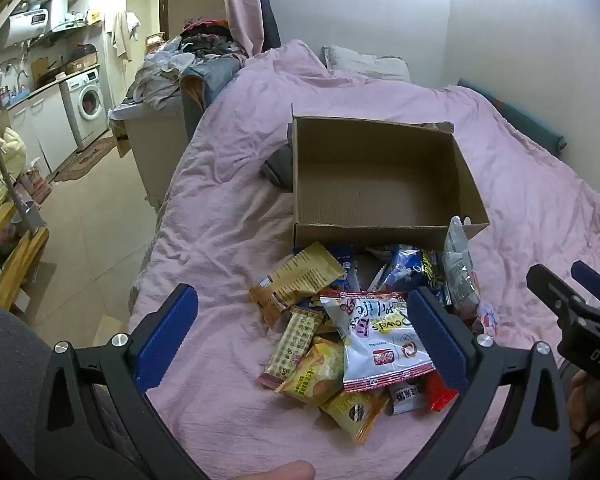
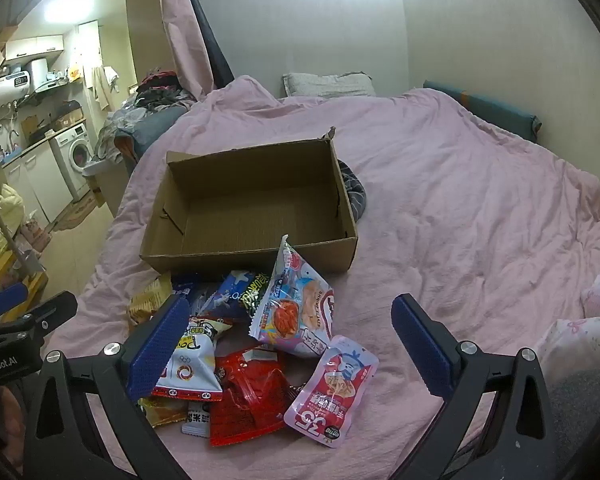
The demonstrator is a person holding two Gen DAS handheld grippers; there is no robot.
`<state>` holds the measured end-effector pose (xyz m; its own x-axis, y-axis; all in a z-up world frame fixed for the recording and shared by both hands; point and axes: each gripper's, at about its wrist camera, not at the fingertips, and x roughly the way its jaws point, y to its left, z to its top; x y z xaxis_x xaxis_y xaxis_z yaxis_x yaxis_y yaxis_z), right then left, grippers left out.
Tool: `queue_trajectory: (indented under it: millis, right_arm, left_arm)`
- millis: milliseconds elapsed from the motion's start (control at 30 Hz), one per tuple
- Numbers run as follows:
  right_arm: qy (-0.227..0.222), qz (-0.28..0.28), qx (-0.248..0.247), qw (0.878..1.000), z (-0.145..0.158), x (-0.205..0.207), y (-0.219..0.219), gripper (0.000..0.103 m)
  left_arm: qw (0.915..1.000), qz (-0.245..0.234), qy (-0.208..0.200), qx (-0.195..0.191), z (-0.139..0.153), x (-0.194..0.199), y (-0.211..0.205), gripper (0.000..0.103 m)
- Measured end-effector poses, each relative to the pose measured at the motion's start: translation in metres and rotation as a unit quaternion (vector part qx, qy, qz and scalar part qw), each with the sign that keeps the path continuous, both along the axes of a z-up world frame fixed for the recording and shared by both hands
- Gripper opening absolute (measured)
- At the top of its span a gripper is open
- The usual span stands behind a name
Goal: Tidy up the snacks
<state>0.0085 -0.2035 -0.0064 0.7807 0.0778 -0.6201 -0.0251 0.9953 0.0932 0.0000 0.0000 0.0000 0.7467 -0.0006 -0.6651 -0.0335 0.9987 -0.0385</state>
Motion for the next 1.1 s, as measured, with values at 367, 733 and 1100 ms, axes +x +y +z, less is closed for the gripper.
queue_trajectory:
  millis: [367, 733, 1100]
  right_arm:
    - [-0.001, -0.001, -0.005, 1.0, -0.0002, 0.0003, 0.0006, 0.103]
    - [-0.004, 0.0, -0.004, 1.0, -0.001, 0.0027, -0.001, 0.103]
    - [-0.004, -0.004, -0.007, 1.0, 0.0006, 0.0008, 0.0003, 0.103]
  left_arm:
    - [1.0, 0.001, 0.001, -0.005, -0.0001, -0.0002, -0.0004, 0.103]
    - [1.0, 0.0, 0.002, -0.007, -0.0013, 0.0002, 0.0005, 0.103]
    - [1.0, 0.002, 0.001, -0.005, 0.0004, 0.0013, 0.0012, 0.103]
